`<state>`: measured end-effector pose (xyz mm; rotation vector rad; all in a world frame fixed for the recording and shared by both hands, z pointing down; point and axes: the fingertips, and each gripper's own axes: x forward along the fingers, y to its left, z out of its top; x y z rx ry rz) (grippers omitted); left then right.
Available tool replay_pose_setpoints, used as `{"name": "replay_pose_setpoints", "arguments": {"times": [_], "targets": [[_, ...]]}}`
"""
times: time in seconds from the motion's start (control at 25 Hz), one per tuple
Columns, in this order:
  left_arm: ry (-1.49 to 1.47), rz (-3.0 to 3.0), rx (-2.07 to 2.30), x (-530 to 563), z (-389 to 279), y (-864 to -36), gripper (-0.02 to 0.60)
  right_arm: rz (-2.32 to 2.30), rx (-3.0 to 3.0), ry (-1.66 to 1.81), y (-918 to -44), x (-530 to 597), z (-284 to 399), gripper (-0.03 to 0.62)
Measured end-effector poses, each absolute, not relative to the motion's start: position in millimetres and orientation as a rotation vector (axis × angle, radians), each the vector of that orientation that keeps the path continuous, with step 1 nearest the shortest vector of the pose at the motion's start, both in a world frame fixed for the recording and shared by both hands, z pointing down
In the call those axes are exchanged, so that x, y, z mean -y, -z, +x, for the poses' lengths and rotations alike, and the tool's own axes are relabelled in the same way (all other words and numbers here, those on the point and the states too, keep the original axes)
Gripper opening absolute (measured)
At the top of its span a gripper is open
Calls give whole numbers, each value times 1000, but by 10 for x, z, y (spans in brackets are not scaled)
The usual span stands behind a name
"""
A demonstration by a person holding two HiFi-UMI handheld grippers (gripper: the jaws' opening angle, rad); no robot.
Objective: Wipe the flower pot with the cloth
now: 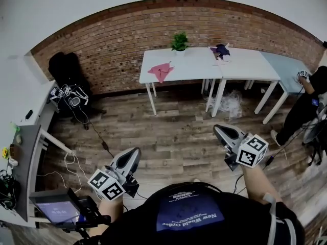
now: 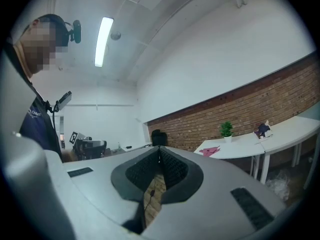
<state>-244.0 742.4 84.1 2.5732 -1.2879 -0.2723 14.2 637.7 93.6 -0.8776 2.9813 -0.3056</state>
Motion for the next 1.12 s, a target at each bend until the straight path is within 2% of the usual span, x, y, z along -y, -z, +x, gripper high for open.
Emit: {"name": "replay_pose_setpoints", "arguments": {"times": [0.28,0.6,0.8,1.12], "targets": [[339,2519,1405,-6645,-2202,-731,-5,-733,-3063,245,-814,-5454,281,-4],[319,2510,1420,-5592,-1619,-777,-5,-605,-3101,209,-813,-4322,579,-3],[298,2489,1436,-5239,-1799,-854,-5,-568,-3128,249,-953,-3955,339,-3],[314,2531,1352,-4289,-2592,-999,-5,-636,-3121,248,-1057,-3212,-461,-3]]}}
